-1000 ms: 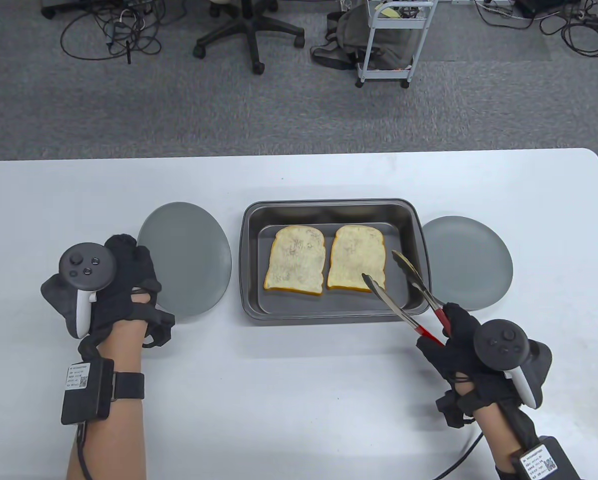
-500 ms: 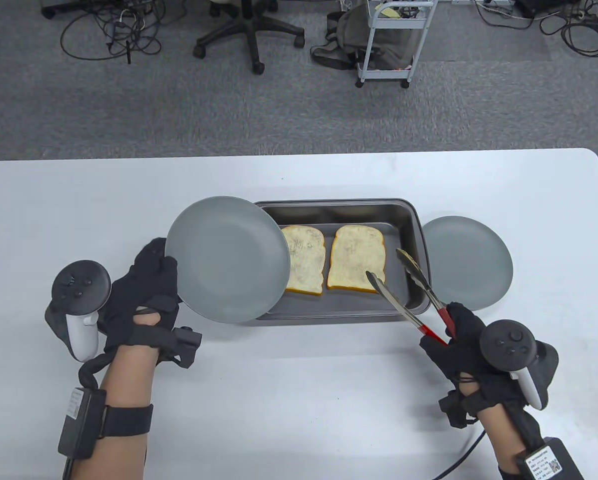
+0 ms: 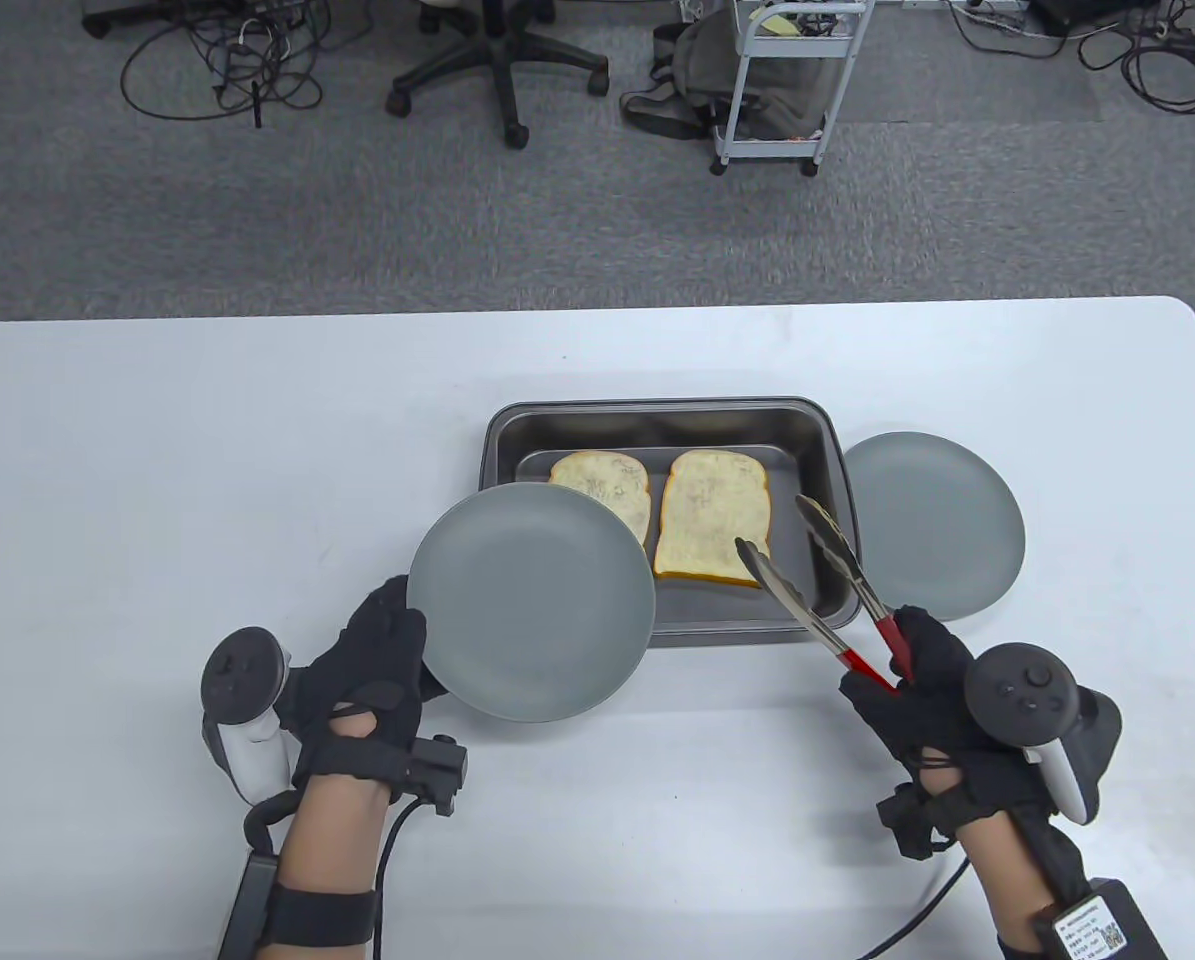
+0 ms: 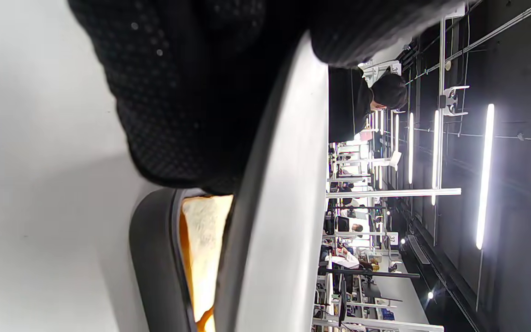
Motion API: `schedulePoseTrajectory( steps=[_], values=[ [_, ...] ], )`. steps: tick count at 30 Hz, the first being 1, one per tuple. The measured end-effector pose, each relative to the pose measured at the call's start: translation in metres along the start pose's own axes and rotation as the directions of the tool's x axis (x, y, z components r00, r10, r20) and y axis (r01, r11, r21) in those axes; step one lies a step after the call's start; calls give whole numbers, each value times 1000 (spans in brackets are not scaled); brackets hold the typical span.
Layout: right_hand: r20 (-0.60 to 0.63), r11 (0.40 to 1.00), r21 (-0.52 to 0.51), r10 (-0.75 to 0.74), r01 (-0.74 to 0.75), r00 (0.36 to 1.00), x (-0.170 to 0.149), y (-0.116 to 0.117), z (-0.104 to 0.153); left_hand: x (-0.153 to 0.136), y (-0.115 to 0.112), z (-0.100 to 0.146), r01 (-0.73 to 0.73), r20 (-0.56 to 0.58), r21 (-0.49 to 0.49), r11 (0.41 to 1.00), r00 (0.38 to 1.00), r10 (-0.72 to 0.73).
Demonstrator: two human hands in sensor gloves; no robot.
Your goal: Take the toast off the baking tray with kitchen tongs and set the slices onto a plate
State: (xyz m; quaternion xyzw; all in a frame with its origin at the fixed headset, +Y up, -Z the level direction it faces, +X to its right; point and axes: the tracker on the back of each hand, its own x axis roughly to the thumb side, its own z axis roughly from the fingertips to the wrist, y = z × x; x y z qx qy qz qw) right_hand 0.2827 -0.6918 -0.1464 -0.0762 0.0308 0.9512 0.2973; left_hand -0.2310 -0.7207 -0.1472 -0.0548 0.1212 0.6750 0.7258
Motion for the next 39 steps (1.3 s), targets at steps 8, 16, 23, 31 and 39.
schedulePoseTrajectory(
  steps=[8,16,23,31,39],
  values=[
    [-8,1000,11,13,-13,1000,-1,3,-2,-13,-6,4,-37,36,-6,999,999,37],
    [-4,1000,8,27,-27,1000,2,6,0,-17,0,2,-65,34,-2,998,997,65],
    [-19,999,11,35,-34,999,0,7,-3,-18,1,0,-78,27,-8,997,997,78],
    [-46,1000,-1,9,-9,999,-3,5,-8,-15,-5,-2,-72,28,-39,997,997,74],
    [-102,998,18,69,-67,992,15,-8,-29,-13,-7,0,-88,42,-49,995,995,90]
  ],
)
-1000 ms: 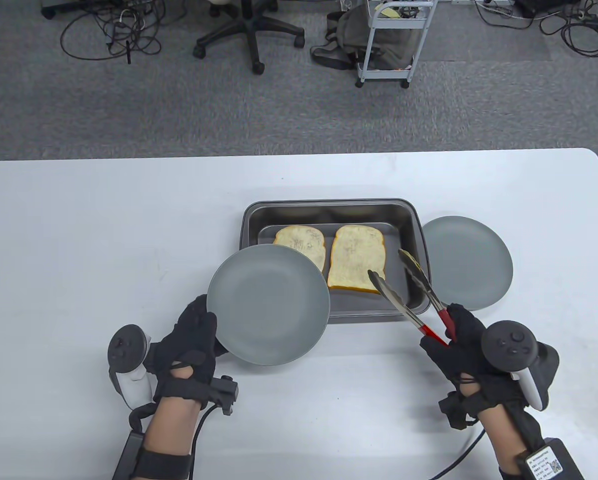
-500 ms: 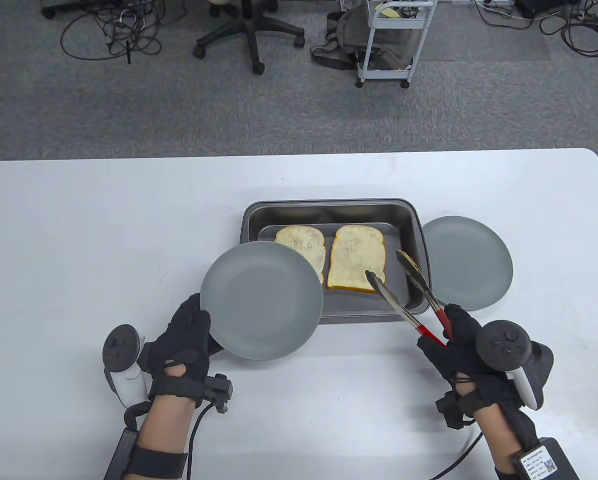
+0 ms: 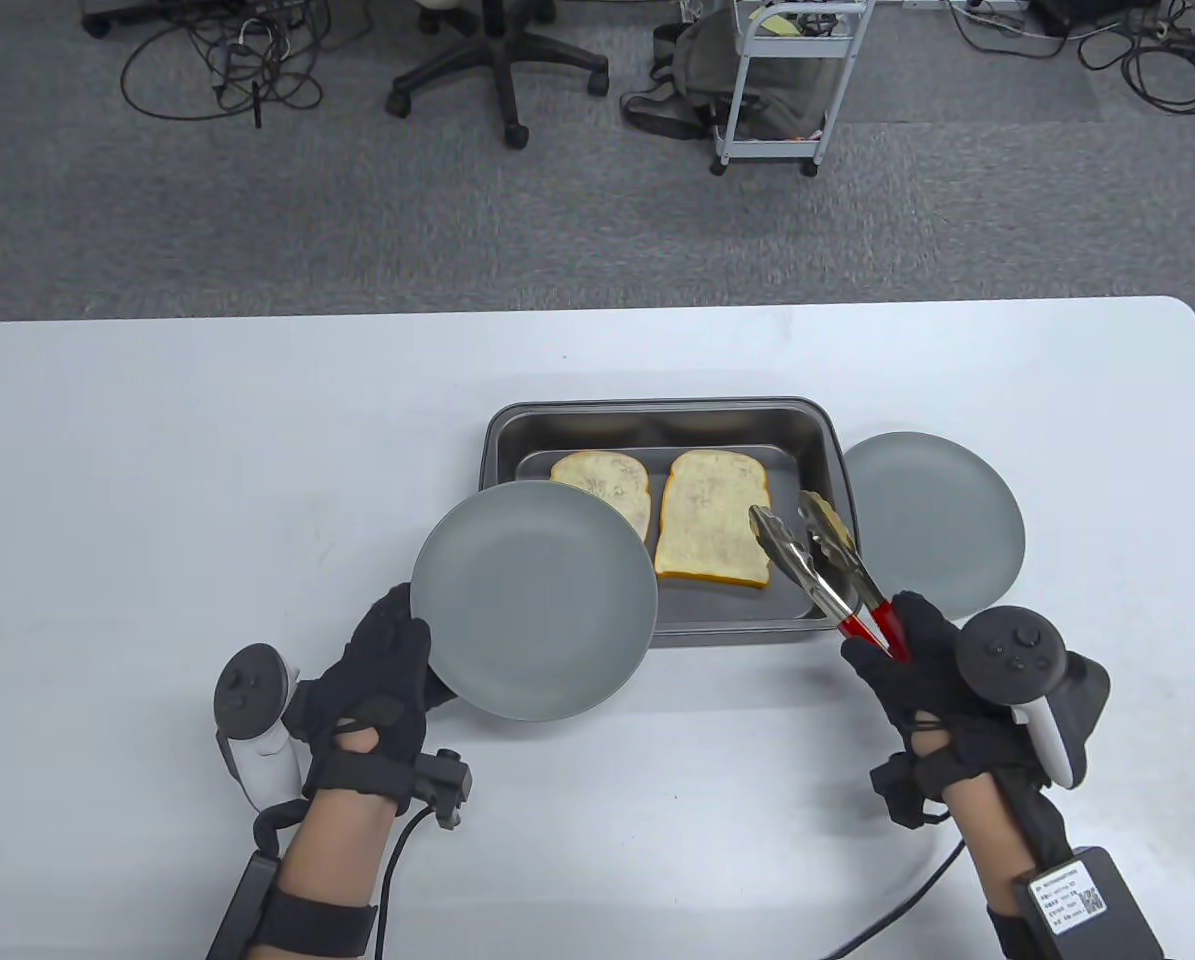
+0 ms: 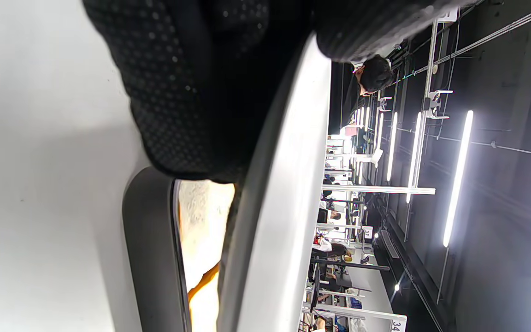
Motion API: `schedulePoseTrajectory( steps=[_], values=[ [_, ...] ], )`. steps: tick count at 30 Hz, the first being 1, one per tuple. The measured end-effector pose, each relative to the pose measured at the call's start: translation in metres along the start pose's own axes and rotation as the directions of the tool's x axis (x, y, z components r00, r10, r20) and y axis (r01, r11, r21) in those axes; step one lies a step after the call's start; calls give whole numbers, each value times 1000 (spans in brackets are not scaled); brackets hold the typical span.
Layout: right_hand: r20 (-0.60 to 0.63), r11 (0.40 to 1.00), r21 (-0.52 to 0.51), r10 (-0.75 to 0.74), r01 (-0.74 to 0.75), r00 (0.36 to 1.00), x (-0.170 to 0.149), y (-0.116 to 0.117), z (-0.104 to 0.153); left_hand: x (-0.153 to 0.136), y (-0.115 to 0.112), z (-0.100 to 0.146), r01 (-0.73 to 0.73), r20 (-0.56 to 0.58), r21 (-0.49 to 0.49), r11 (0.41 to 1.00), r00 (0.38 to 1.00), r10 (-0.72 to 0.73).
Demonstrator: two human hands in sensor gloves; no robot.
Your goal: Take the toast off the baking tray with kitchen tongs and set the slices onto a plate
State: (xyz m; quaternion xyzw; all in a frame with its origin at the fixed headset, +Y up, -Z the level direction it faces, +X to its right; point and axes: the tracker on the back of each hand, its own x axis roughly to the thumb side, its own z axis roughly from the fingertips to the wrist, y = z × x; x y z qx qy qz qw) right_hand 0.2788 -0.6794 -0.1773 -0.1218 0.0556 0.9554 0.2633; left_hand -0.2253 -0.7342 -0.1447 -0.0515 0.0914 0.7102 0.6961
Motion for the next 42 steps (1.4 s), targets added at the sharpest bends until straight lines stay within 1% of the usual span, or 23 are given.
schedulePoseTrajectory(
  steps=[6,11,15,18,23,26,28,30,33,37,38,40,42],
  values=[
    [-27,996,30,90,-90,996,29,-10,-19,-1,1,0,0,4,-1,1000,1000,0],
    [-63,976,43,214,-211,975,49,-13,-37,0,2,0,-1,4,0,1000,1000,1],
    [-85,959,73,279,-273,956,56,-11,-48,1,4,0,4,6,2,1000,1000,-4],
    [-95,954,94,293,-285,951,57,-9,-53,1,4,0,6,5,3,1000,1000,-6],
    [-115,957,126,276,-262,954,52,-4,-60,1,4,0,10,2,3,1000,1000,-10],
    [-136,968,144,223,-204,965,44,-5,-63,1,4,0,10,-1,1,1000,1000,-10],
    [-134,976,134,190,-172,973,39,-7,-64,1,3,0,8,-2,0,1000,1000,-8],
    [-144,978,149,171,-149,975,35,-9,-64,1,3,0,8,-1,0,1000,1000,-8],
    [-152,987,141,104,-82,983,26,-14,-63,1,3,0,8,0,-2,1000,1000,-8],
    [-163,991,130,-11,32,987,16,-28,-59,1,2,0,5,-2,-6,1000,1000,-5],
    [-160,991,118,-38,57,986,15,-33,-57,1,2,0,5,-2,-6,1000,1000,-5],
    [-128,993,63,-91,100,988,13,-45,-53,1,2,0,8,-2,-7,1000,1000,-9],
    [-116,990,50,-124,130,985,12,-56,-49,0,2,0,14,-4,-6,1000,1000,-14]
  ],
)
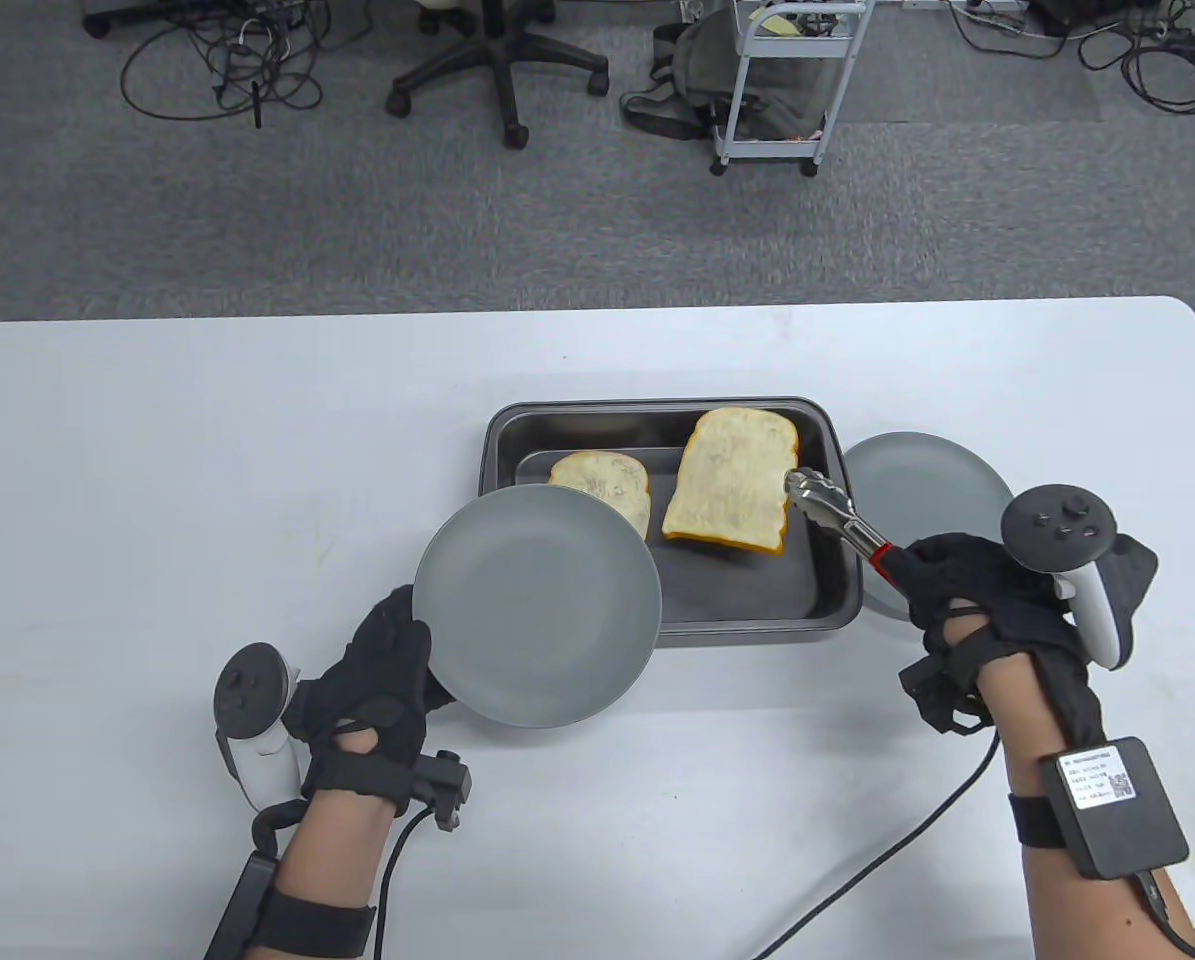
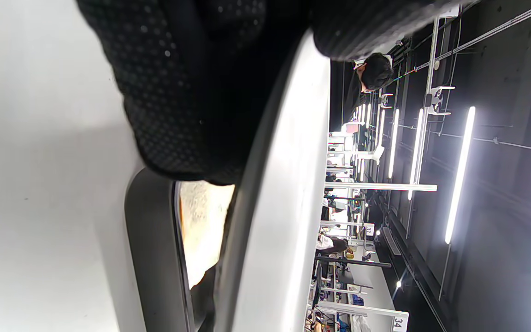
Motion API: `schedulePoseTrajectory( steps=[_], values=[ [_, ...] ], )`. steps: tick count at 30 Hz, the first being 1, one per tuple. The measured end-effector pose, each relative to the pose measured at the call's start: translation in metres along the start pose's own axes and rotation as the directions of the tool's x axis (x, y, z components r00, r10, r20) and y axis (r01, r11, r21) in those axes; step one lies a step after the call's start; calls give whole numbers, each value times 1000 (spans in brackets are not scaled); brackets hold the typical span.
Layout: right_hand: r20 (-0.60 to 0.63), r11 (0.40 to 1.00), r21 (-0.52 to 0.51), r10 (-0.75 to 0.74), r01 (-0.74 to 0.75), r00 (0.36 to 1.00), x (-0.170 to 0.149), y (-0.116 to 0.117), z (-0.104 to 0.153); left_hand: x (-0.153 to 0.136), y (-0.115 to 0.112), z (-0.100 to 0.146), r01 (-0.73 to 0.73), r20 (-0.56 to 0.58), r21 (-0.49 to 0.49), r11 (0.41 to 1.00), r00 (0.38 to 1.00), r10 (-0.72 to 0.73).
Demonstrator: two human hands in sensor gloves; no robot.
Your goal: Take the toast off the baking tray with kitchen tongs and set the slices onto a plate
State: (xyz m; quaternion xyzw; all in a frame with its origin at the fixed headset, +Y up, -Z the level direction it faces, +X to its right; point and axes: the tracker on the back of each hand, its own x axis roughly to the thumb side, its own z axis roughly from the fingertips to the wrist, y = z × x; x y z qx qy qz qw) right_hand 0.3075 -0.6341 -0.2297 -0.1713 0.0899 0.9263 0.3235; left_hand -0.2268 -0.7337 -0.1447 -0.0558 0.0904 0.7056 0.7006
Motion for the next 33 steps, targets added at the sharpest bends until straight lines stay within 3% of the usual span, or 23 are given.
schedulePoseTrajectory(
  steps=[5,9,14,19,25,33],
  values=[
    [58,992,35,-121,120,991,6,-21,15,-1,-1,0,3,-5,1,1000,1000,-3],
    [116,983,97,-165,154,979,17,-22,29,-2,-2,0,-2,-11,-6,1000,1000,2],
    [188,972,187,-177,142,966,32,-1,46,-2,-3,0,-3,-15,-10,1000,1000,2],
    [261,963,266,-113,41,959,50,30,65,-3,-6,-1,-3,-24,-17,1000,1000,3],
    [375,971,168,94,-167,922,72,62,88,-4,-11,-1,-6,-30,-47,999,1000,4],
    [393,975,118,128,-187,911,78,58,98,-3,-10,0,-6,-24,-40,999,1000,5]
  ],
)
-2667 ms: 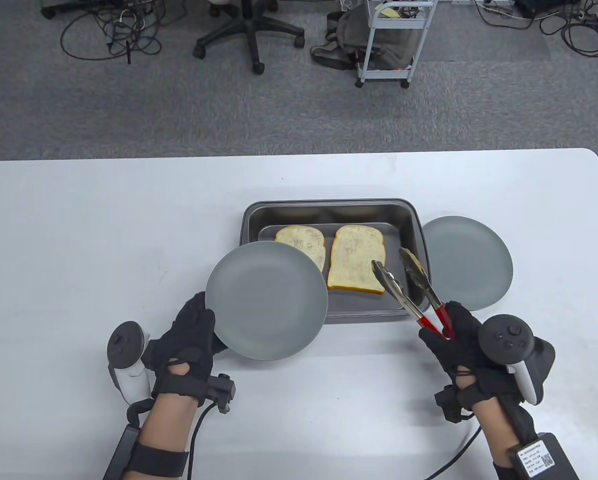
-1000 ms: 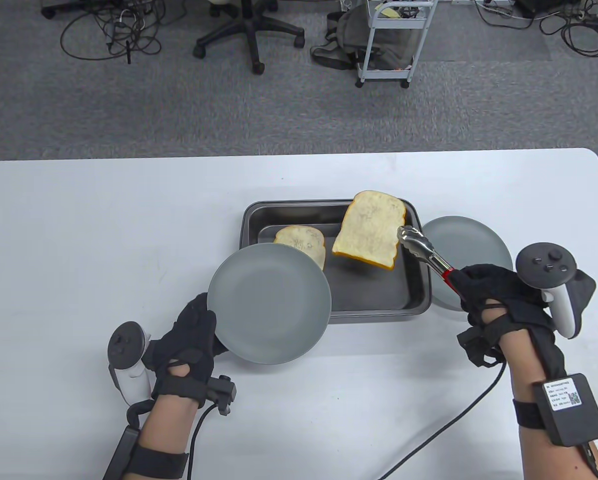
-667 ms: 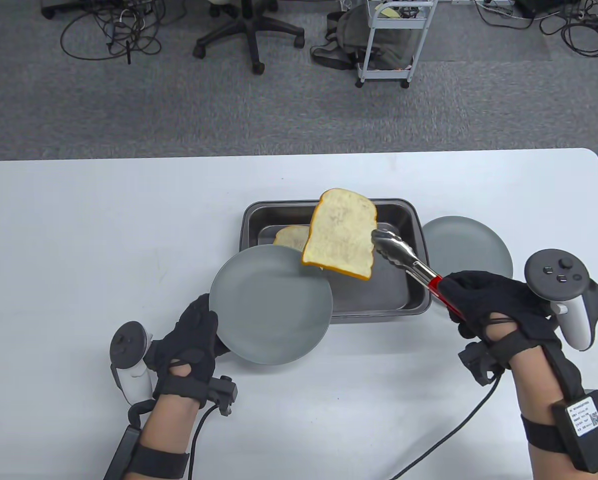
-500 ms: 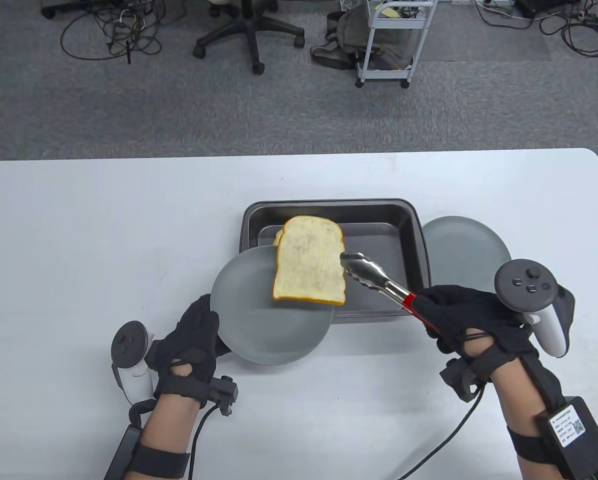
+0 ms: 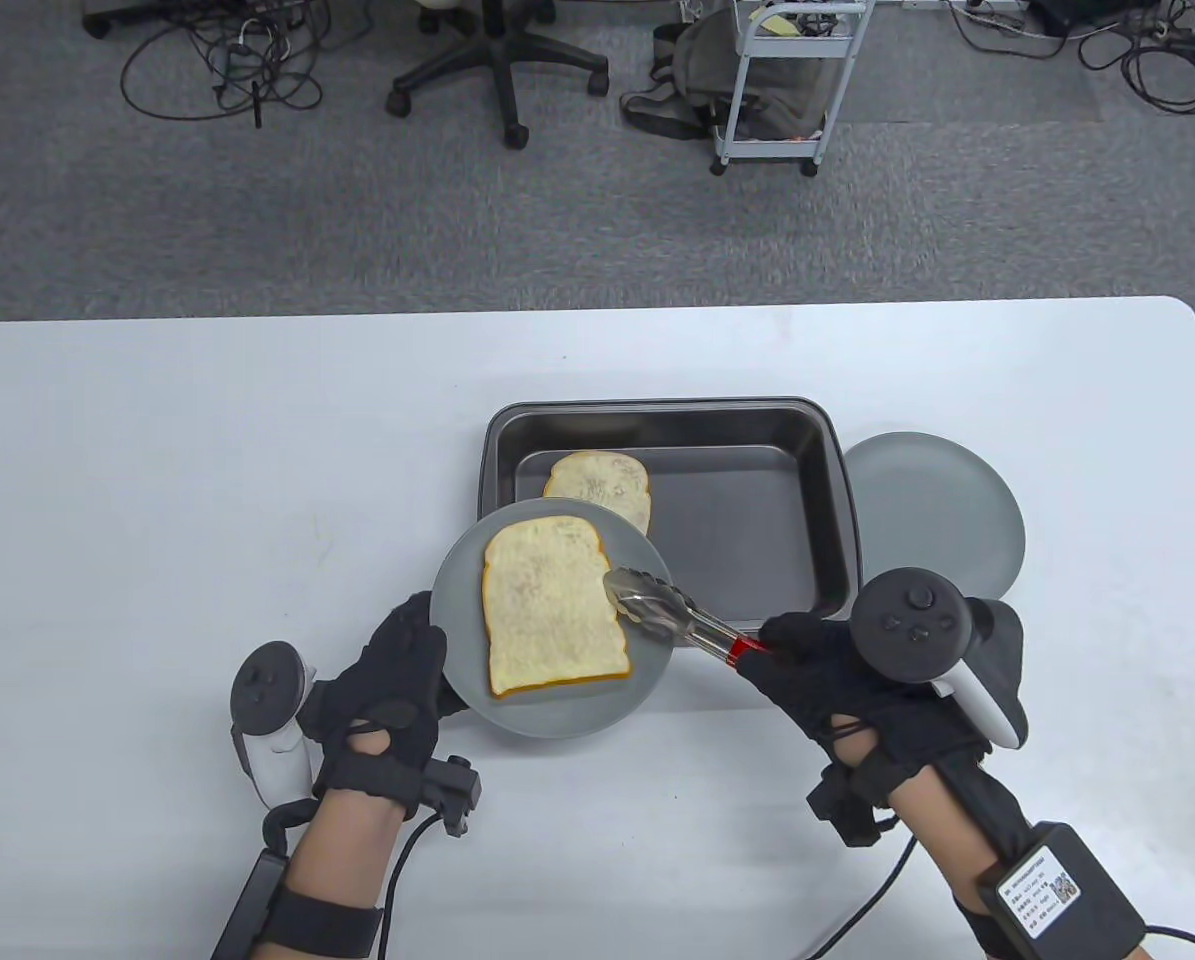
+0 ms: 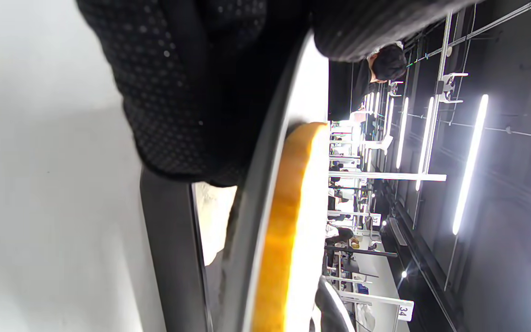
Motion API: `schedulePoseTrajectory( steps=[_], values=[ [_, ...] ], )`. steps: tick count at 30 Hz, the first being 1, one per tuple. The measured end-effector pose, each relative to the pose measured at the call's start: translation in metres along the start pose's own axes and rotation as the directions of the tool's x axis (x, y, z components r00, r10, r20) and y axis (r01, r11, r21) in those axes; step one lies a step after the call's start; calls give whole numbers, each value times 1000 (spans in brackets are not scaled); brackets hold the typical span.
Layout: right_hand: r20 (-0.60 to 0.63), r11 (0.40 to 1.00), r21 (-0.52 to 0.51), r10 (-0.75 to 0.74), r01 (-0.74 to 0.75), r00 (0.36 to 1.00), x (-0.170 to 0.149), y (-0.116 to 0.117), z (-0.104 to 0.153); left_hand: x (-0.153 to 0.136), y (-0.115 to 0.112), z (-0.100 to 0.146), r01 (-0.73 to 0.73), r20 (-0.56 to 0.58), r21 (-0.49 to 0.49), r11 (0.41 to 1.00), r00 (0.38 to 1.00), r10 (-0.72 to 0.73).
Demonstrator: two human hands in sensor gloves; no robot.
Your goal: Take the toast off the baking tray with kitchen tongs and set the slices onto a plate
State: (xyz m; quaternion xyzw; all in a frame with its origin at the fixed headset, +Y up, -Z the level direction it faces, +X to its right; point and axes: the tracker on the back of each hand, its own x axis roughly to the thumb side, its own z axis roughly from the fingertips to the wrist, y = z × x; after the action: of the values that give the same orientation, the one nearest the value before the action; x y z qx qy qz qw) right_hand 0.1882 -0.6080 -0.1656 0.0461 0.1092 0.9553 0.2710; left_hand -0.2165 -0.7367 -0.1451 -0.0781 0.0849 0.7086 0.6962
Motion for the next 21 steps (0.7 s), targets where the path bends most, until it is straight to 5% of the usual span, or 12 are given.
schedulePoseTrajectory(
  steps=[7,10,21],
  values=[
    [8,986,-119,-115,116,993,-8,-26,0,0,2,0,2,0,5,1000,1000,-2],
    [-31,993,-76,-90,88,995,-15,-29,-11,1,3,1,0,2,8,1000,1000,0],
    [-192,992,-31,-124,120,974,-59,13,-64,5,11,2,-16,13,31,999,1000,16]
  ],
)
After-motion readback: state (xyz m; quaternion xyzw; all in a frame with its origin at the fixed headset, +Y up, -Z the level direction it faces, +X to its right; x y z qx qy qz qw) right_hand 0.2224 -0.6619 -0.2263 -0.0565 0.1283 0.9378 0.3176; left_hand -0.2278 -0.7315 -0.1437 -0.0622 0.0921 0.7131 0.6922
